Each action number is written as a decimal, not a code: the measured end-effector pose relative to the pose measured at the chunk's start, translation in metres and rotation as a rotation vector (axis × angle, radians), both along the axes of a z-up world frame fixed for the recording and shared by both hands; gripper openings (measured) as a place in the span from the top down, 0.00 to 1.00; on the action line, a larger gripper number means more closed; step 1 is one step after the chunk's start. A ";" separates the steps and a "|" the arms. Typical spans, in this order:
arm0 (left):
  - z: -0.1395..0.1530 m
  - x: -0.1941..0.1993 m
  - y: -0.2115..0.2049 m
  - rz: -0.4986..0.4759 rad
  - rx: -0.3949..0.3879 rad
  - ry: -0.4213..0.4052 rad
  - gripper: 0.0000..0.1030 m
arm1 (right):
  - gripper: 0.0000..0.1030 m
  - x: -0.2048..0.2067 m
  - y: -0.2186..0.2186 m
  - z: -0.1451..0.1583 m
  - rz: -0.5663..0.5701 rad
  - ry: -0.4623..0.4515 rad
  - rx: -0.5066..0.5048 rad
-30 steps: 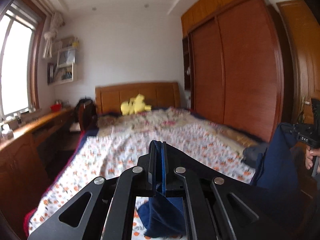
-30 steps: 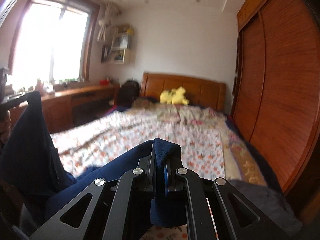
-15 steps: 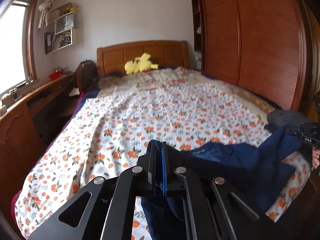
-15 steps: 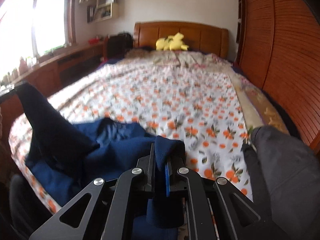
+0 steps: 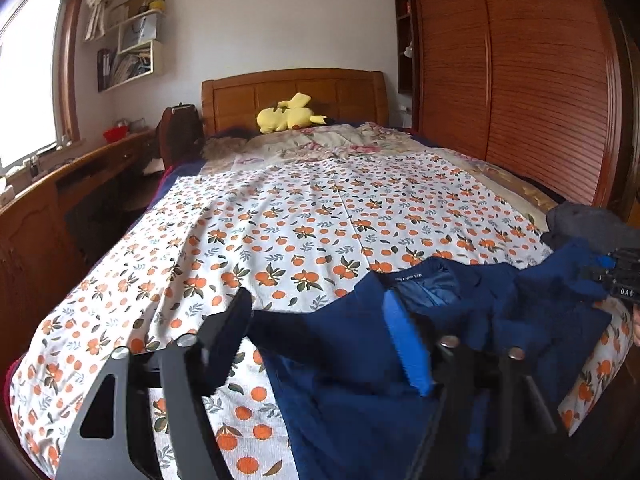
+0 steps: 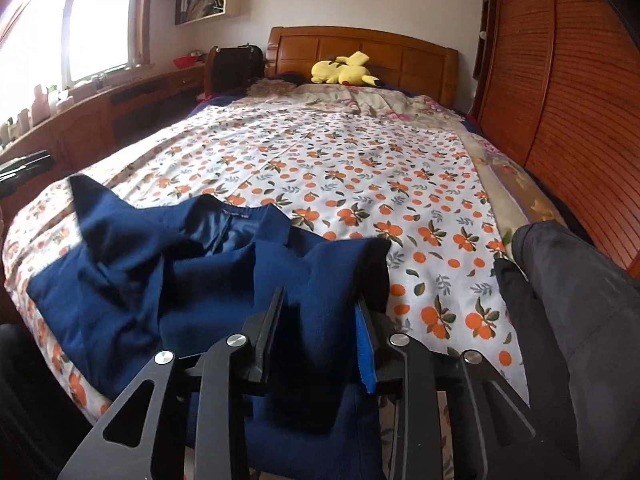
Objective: Fold large clothes
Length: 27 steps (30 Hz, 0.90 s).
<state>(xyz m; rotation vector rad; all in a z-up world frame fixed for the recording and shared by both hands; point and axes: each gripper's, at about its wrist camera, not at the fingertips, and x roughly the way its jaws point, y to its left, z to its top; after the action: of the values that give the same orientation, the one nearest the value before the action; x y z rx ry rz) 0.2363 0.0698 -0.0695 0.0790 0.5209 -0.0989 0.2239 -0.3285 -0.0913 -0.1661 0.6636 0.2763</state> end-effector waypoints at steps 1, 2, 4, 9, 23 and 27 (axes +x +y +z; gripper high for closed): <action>-0.002 -0.002 -0.003 -0.001 0.004 0.000 0.14 | 0.70 -0.003 0.000 -0.001 -0.005 -0.002 -0.004; -0.006 -0.005 -0.004 -0.005 0.000 0.000 0.05 | 0.66 -0.004 -0.001 -0.001 -0.009 -0.004 -0.003; -0.010 -0.008 -0.006 -0.021 -0.016 0.001 0.05 | 0.62 -0.009 -0.002 0.001 -0.025 -0.018 0.005; -0.029 -0.013 -0.015 -0.048 -0.051 0.012 0.02 | 0.60 -0.017 0.001 0.008 -0.044 -0.045 -0.012; -0.064 -0.025 -0.026 -0.115 -0.088 0.027 0.02 | 0.52 -0.015 0.070 -0.019 0.107 0.036 -0.101; -0.069 -0.028 -0.028 -0.129 -0.066 0.026 0.02 | 0.99 -0.006 0.081 -0.041 0.134 0.104 -0.168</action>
<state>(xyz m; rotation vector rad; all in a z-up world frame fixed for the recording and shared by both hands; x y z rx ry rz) 0.2081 0.0415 -0.1385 0.0473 0.5383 -0.2432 0.2181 -0.2471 -0.1324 -0.3601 0.7808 0.3595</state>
